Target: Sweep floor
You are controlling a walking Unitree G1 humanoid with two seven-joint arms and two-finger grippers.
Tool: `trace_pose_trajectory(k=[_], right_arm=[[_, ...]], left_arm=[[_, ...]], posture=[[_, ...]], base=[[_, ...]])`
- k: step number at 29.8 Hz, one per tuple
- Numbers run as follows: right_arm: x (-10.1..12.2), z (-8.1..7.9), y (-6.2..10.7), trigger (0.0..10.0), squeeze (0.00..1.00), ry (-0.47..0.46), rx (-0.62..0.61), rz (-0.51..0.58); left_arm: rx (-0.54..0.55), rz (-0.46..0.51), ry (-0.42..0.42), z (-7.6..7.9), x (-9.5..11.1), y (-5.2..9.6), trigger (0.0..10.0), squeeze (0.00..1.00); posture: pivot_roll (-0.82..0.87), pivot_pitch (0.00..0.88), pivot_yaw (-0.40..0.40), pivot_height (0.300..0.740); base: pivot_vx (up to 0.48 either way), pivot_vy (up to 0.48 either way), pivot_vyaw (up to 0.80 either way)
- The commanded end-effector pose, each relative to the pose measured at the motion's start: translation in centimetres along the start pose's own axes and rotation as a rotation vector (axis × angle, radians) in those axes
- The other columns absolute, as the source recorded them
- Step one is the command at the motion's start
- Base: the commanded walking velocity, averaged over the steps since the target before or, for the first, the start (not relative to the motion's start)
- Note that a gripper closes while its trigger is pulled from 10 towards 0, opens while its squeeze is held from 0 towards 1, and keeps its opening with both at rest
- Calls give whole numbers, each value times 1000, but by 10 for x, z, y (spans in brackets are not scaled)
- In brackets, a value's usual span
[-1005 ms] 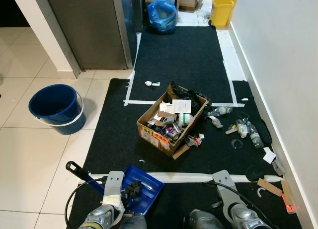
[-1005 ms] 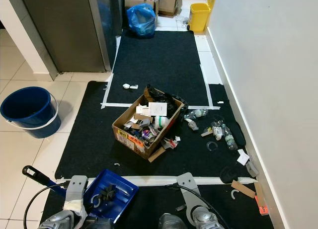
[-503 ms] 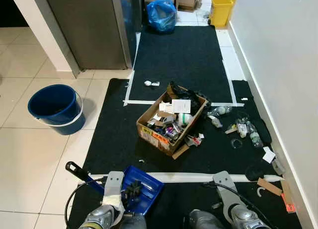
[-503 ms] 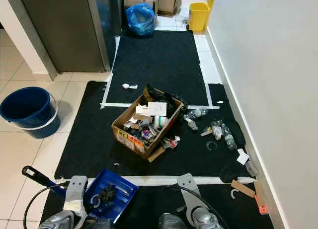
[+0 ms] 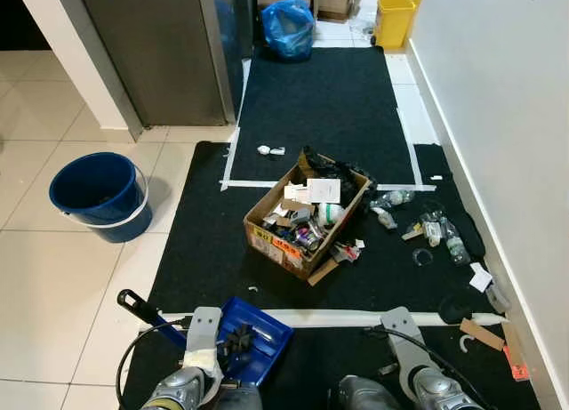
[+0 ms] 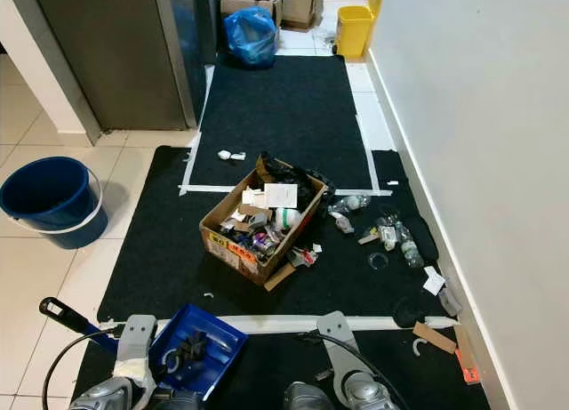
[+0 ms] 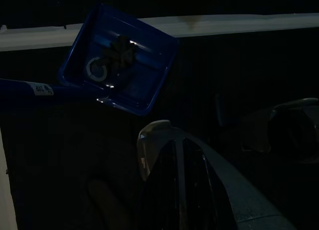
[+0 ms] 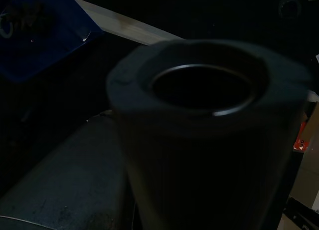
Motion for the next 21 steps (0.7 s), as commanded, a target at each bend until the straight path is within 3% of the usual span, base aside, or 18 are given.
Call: trace_pose_trajectory(k=[1,21], right_arm=[[-9,-3,1,10000,0,9,6,-50],[-8,3,1,10000,0,23,-3,-48]], left_arm=[[-3,-8,14,2,-3,-1,10000,0],[-10,-14,-9,4,-2,-1,10000,0]], posture=[[156,0,-19,740],[151,0,-21,740]], base=[[0,0,0],[0,0,0]])
Point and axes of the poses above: a point about 5 cm out from each wrist's last joint towards the gripper, its own y axis pointing back from the gripper into the wrist, its own x axis along the axis of the wrist's last joint, z = x × y, the point moved 1 cm from there along -y, pointing out of the wrist towards the gripper, and after that the axes turned 9 degrees about y, right-handed, at the moved point
